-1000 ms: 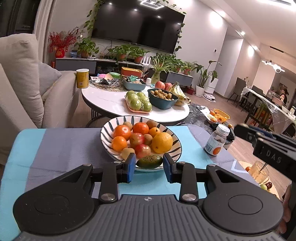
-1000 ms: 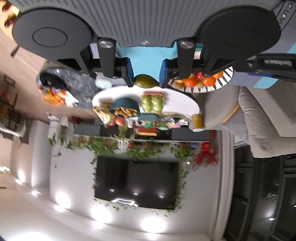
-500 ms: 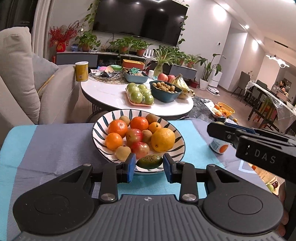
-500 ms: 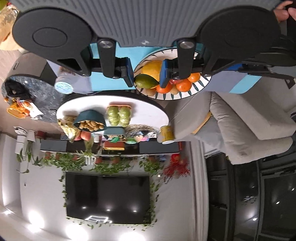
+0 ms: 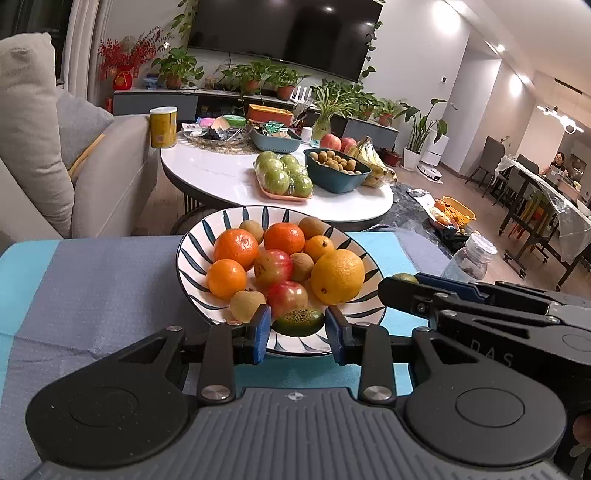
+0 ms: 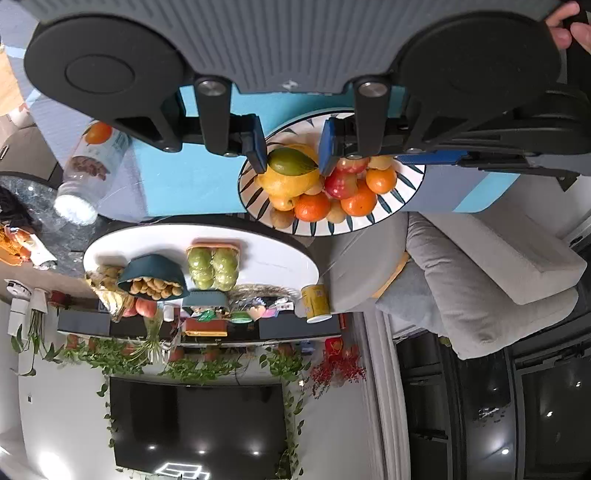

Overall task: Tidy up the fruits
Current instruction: 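Lower the green fruits into the bowl and open both tools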

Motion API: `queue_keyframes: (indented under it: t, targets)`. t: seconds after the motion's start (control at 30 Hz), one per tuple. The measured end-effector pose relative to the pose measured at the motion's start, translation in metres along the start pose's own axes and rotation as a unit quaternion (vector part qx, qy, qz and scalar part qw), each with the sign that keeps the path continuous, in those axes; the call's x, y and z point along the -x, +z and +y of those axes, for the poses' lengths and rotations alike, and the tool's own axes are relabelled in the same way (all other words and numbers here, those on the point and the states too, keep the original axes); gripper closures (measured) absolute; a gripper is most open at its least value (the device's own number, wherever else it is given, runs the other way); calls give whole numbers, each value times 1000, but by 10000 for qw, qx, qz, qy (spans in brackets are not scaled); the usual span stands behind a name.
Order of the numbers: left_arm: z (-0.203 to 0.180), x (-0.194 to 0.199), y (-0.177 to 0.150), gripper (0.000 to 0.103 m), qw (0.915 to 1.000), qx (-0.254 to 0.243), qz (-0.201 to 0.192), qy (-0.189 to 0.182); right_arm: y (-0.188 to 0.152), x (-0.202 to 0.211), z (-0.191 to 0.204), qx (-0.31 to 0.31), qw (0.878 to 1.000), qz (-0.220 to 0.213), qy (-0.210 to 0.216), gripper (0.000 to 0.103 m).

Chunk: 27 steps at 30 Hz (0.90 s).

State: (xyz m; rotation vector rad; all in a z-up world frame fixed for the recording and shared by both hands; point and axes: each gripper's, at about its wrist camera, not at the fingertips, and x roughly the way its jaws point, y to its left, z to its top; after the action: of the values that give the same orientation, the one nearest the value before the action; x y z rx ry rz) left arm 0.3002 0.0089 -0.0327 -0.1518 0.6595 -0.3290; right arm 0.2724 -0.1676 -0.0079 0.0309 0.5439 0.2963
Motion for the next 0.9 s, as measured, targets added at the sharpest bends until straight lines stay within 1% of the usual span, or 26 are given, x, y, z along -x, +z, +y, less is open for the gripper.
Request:
queue_keyframes:
  t: [0.4,0.9]
  targets:
    - [6,-6,-1,73,9999,96,51,44,-3,-5,2,32,9999,112,51,34]
    - [5,-6,-1,72,9999,79,36,92,-2,-8,3,5,9999,106,60,34]
